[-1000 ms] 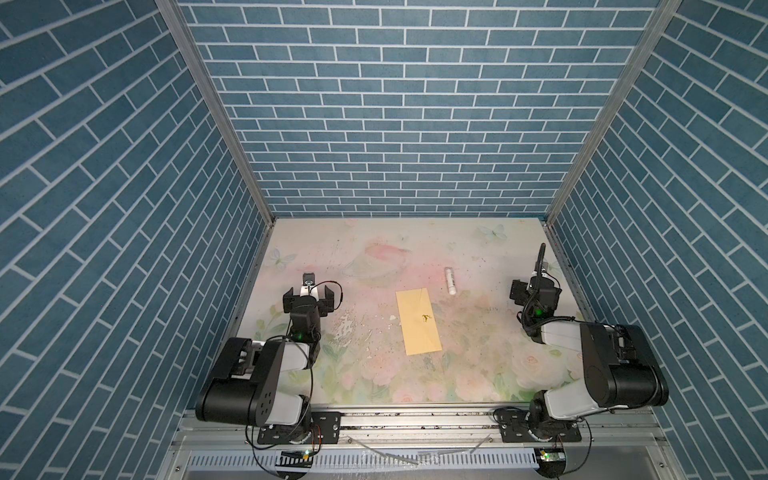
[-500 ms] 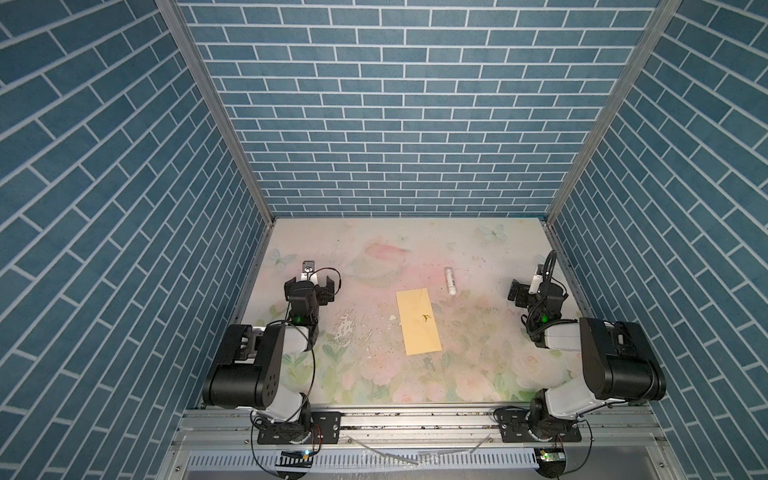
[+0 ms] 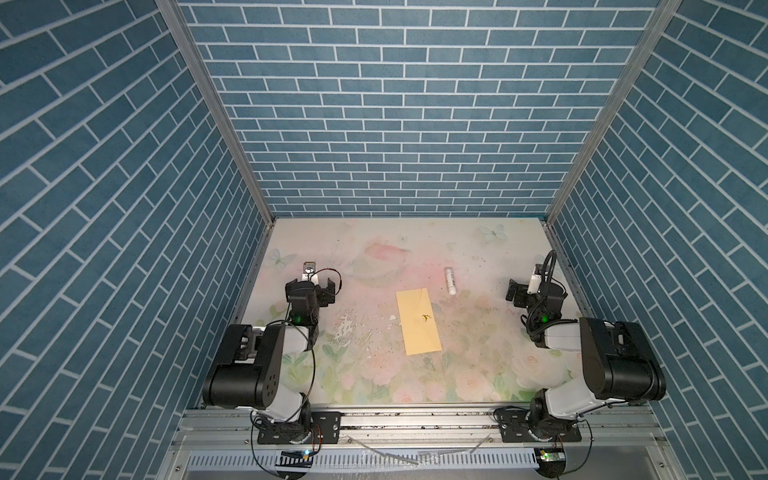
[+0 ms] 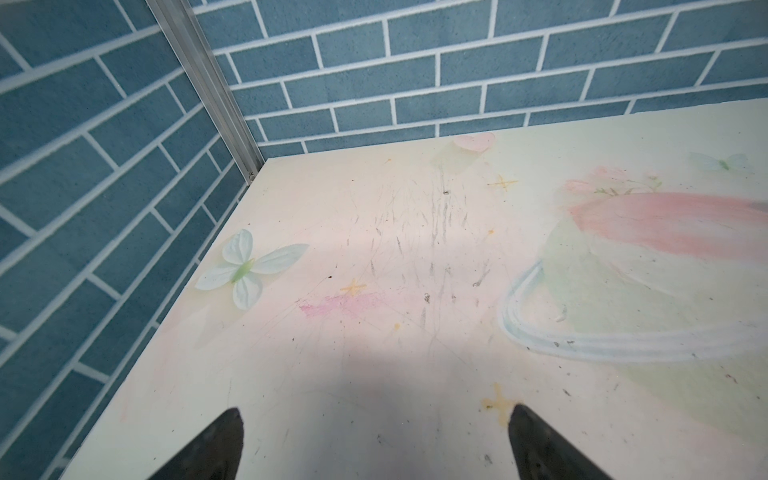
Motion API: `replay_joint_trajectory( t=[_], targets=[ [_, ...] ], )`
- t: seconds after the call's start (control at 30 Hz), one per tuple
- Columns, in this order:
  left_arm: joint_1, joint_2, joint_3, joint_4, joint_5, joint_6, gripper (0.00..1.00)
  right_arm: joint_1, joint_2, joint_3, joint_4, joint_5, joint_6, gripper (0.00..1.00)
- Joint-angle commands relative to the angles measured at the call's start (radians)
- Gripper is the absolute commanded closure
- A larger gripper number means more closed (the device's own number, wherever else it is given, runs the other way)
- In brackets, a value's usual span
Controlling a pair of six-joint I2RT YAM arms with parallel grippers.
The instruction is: Place the letter into the envelope and seal it
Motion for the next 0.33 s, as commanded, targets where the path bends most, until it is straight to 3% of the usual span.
replay_joint_trajectory(
  t=[0.0,0.3],
  targets=[
    [0.006,0.001,0.002,-0.007,0.007,-0.003,0.00,-0.001,0.006,0.006,0.012,-0.015,-0.027,0.01],
    [0.006,0.003,0.002,-0.007,0.008,-0.003,0.00,-0.001,0.009,0.010,0.007,-0.014,-0.027,0.01]
  ],
)
